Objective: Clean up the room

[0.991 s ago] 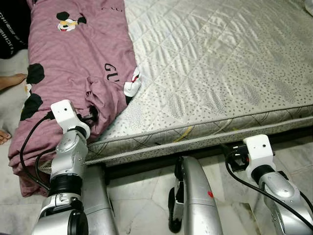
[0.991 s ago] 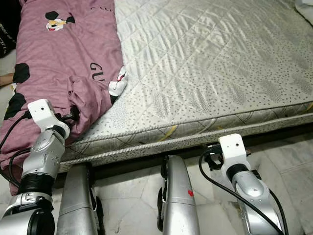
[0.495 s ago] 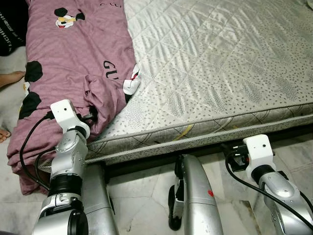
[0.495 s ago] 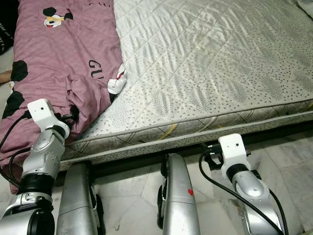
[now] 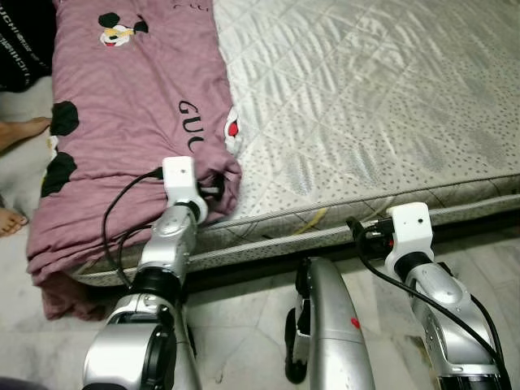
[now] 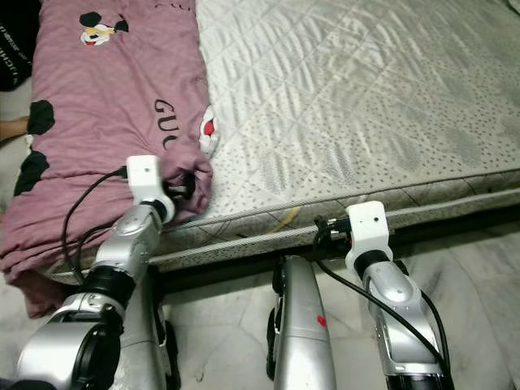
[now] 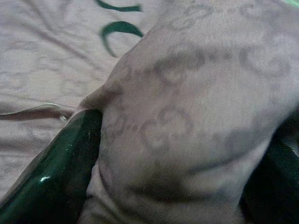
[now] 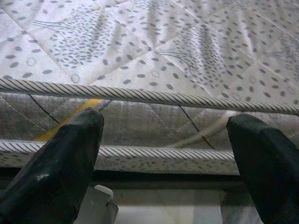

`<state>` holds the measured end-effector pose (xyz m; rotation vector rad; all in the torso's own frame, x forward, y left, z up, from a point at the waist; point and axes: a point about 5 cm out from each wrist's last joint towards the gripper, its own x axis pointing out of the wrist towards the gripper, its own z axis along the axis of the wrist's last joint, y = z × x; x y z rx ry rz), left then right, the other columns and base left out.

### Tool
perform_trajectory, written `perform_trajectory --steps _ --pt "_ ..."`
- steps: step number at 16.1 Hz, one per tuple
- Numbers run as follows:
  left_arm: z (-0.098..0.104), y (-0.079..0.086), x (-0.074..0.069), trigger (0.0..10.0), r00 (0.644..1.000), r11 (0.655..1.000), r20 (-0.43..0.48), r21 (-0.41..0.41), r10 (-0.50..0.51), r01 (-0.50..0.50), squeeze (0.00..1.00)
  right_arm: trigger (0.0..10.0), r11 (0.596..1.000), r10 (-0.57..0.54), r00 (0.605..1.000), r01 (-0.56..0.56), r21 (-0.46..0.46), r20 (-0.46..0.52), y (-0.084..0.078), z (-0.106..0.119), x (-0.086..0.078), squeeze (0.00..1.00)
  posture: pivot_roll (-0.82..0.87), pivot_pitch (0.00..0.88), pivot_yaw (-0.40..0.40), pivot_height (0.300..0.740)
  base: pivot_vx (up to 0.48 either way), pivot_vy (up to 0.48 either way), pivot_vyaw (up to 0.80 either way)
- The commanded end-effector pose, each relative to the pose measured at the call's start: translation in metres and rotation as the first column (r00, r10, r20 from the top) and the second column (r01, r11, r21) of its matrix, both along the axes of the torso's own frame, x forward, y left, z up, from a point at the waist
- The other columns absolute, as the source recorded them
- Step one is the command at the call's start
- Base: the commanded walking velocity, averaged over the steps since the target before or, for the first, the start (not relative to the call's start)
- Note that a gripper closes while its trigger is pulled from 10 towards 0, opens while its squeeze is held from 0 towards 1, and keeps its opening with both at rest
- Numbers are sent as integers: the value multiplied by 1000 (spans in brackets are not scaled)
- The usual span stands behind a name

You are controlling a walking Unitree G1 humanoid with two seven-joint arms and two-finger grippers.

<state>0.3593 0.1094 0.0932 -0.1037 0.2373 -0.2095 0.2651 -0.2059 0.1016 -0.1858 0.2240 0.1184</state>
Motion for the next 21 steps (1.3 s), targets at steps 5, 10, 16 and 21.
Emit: perform_trajectory --steps 5,10,16,21 --pt "-13 -84 -29 10000 862 851 -34 142 -506 506 0 10000 1000 -13 1000 12 14 27 4 -1 12 0 -32 148 9 539 0 0 0" --pt "5 -107 -39 10000 745 747 86 167 -662 644 0 10000 999 -28 999 27 26 44 7 -2 19 0 -15 123 46 539 0 0 0" --pt "-21 -131 -71 10000 518 479 -63 301 -853 825 0 10000 998 -48 997 45 41 59 13 -3 35 0 -13 91 77 539 0 0 0" --pt "-44 -90 -60 10000 680 589 -204 366 -705 720 0 10000 998 -38 999 37 50 11 18 -11 43 0 3 57 65 539 0 0 0"
